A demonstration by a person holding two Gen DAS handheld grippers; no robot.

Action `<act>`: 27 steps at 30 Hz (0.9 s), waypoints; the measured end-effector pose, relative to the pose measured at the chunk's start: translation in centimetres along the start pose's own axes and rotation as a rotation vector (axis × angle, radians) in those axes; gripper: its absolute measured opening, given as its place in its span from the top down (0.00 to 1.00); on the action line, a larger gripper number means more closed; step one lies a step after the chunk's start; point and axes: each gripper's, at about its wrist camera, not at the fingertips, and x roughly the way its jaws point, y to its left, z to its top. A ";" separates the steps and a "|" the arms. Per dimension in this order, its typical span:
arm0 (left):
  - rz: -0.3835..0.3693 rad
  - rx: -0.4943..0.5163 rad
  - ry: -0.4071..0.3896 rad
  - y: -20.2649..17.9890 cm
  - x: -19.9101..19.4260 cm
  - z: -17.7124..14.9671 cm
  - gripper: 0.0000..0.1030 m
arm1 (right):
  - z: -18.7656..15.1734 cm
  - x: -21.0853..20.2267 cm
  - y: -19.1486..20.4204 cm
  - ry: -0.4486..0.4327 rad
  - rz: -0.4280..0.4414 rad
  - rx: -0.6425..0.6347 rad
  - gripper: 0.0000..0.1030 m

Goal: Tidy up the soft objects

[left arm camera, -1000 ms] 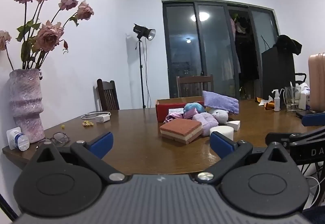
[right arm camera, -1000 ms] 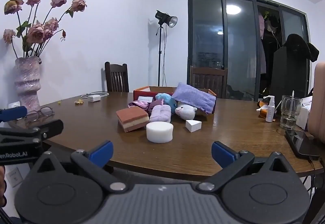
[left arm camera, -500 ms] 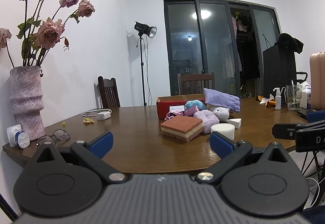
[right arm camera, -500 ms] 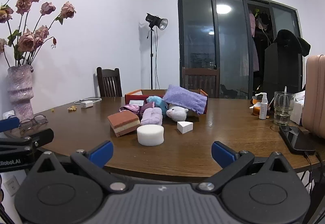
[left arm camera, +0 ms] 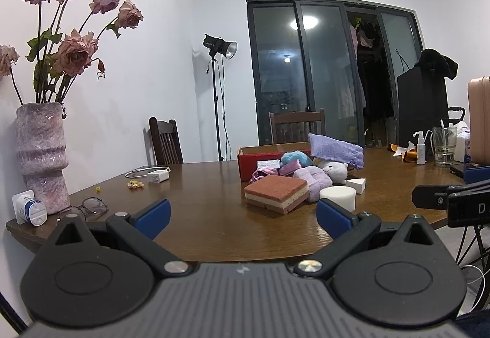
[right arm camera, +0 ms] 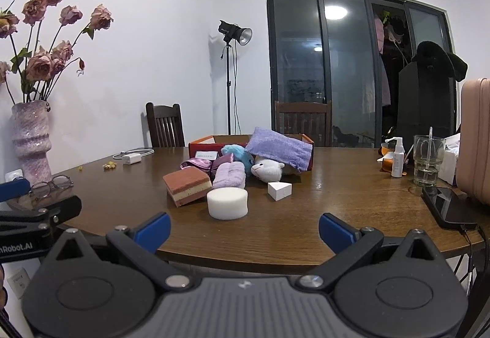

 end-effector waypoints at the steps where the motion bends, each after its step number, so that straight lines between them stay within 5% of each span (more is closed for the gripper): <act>1: 0.000 0.000 0.001 0.0 0.0 0.0 0.00 | 0.0 0.0 0.1 -0.001 -0.001 -0.002 0.00; 27: 0.003 0.003 -0.004 -0.2 0.0 -0.1 0.00 | 0.1 -0.2 0.2 -0.013 -0.006 0.000 0.00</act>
